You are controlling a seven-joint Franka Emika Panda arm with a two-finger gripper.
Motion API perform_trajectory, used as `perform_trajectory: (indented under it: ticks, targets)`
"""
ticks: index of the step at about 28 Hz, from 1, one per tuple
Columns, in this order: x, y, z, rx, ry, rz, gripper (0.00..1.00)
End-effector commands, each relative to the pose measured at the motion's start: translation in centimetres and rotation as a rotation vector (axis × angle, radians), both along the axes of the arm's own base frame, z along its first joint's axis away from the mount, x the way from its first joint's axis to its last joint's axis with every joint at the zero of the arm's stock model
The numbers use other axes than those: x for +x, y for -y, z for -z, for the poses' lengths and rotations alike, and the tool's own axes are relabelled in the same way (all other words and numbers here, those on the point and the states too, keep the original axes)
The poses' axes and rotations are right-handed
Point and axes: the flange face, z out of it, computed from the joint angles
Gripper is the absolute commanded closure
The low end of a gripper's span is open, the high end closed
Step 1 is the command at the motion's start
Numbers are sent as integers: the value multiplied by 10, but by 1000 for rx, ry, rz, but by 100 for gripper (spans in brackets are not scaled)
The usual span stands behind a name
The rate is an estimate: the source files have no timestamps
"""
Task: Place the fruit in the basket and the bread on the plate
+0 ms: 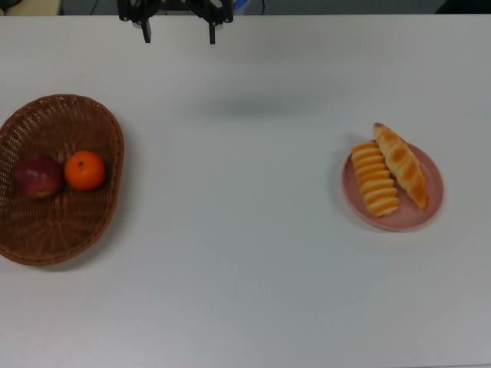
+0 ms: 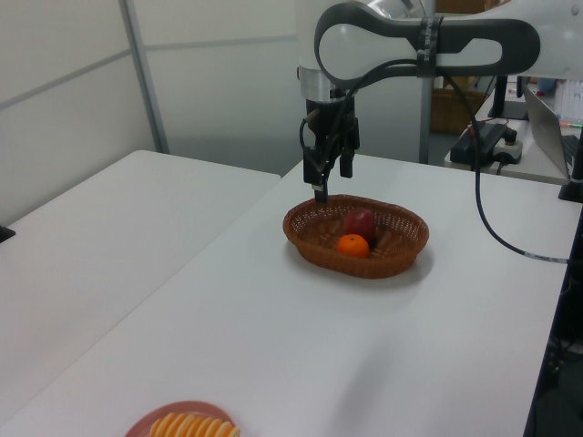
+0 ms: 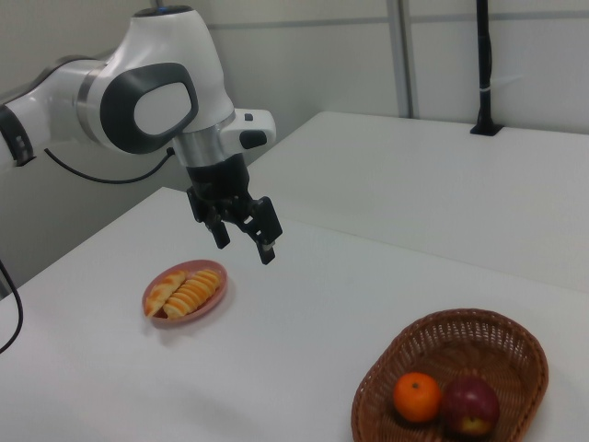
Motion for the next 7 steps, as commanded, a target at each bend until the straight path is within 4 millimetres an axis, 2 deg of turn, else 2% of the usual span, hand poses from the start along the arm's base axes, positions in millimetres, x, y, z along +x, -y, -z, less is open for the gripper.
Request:
perform_trajectory:
  ticks: [1, 7]
  targets:
    - [-8, -1, -2, -18, -19, -14, 0]
    - [-8, -2, -1, -18, -22, -16, 0]
